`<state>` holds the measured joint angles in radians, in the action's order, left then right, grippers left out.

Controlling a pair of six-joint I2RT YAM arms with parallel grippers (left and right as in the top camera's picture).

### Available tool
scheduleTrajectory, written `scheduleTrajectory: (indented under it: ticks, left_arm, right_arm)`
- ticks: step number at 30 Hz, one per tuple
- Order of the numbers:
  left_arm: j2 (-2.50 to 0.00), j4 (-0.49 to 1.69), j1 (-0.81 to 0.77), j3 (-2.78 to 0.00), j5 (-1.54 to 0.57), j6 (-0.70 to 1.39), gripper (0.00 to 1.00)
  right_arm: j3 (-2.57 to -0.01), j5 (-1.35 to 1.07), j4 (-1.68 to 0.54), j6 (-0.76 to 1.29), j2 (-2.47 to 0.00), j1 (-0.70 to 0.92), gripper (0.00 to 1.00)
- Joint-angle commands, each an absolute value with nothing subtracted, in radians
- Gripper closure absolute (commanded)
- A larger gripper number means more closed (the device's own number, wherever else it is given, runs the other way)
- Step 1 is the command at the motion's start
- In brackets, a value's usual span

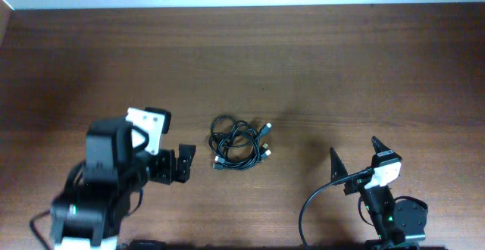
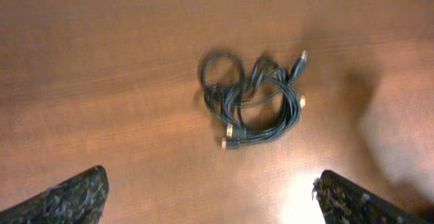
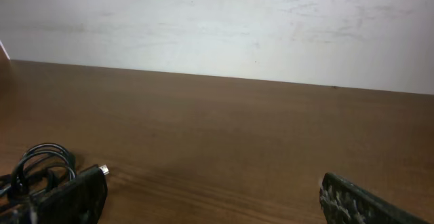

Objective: Untangle cables
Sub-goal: 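Move the left gripper down onto the black cable bundle and grasp it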

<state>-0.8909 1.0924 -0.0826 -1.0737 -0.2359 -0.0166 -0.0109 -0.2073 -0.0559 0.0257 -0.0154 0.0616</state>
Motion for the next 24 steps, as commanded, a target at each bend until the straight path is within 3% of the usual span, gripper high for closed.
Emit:
scheduleTrajectory:
  ticks: [1,14,24]
  left_arm:
    - [-1.055,1.186,-0.078,-1.177,-0.248,-0.08,0.01]
    - [-1.414,1.155,-0.089,-1.192,-0.248,-0.081,0.01]
    - [-1.615,1.033,-0.253,-1.192,-0.203,-0.032,0.01]
  right_arm:
    - [-0.006,-0.199,-0.064,0.028,-0.004,0.065,0.01]
    - [-0.006,-0.199,-0.064,0.028,-0.004,0.065,0.01]
    - [-0.006,-0.199,-0.064,0.028,-0.004,0.065,0.01]
